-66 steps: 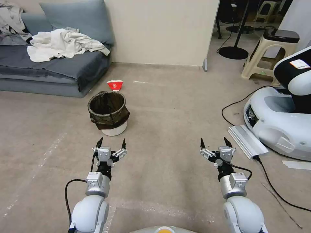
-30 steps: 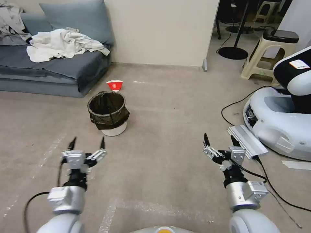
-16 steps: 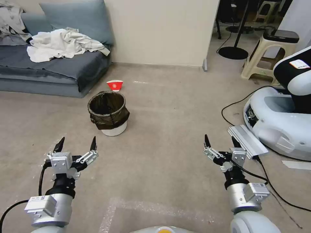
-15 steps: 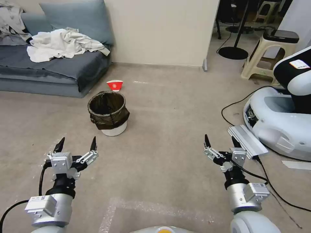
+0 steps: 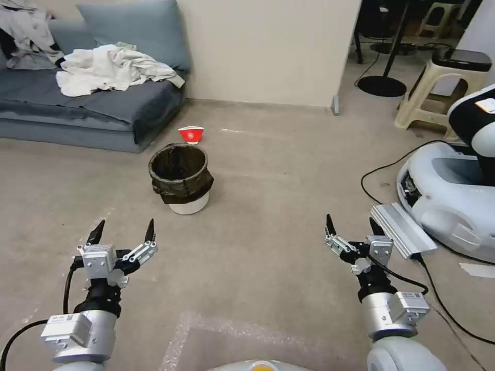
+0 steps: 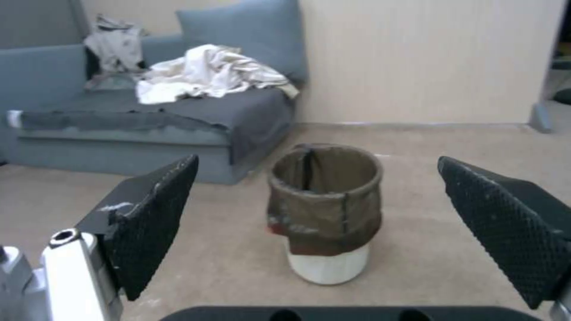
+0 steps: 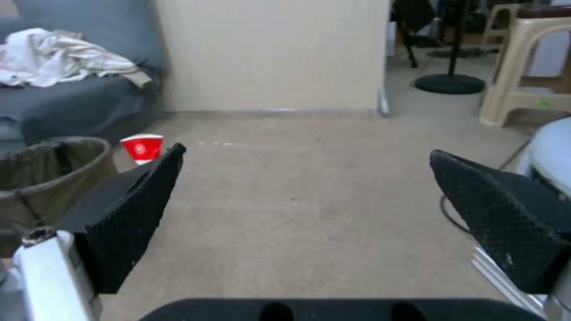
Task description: Pick up the trash can from the floor.
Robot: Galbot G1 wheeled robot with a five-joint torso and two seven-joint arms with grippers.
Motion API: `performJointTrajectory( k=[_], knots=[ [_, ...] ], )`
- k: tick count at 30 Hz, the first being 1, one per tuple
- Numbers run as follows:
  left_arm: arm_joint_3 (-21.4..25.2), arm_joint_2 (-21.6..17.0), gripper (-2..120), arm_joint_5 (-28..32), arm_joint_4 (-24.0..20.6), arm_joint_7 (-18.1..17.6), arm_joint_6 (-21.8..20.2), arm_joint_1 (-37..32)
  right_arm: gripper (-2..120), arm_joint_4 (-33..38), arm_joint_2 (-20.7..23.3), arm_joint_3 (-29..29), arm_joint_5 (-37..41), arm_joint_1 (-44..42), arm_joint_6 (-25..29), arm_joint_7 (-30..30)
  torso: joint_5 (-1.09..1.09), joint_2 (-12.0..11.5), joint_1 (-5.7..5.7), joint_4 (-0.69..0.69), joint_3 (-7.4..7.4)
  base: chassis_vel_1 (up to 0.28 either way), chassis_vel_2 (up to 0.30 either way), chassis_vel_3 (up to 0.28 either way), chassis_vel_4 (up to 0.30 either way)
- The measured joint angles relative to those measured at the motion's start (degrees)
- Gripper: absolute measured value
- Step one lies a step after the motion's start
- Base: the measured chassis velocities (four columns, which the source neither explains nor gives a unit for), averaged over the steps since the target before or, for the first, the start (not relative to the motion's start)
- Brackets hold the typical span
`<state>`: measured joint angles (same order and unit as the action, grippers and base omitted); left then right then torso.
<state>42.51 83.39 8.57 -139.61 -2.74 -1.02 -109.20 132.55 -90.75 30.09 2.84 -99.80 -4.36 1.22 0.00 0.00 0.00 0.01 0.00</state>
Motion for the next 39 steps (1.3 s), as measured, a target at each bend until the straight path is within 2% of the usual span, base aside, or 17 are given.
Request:
performJointTrajectory(
  k=[11, 39],
  knots=[
    [-0.2, 0.1, 100, 0.0, 0.3, 0.0, 0.8, -0.1, 100, 0.0, 0.2, 0.0, 0.0, -0.2, 0.0, 0.4, 0.00, 0.0, 0.00, -0.01, 0.00, 0.076, 0.055, 0.058, 0.063],
    [0.0, -0.1, 100, -0.1, 1.3, -0.2, 2.8, 0.2, 100, -0.7, 0.3, -0.2, 0.0, 0.1, 1.3, 1.1, 0.00, 0.0, 0.00, -0.01, 0.00, -0.010, 0.012, 0.012, -0.009]
  ],
)
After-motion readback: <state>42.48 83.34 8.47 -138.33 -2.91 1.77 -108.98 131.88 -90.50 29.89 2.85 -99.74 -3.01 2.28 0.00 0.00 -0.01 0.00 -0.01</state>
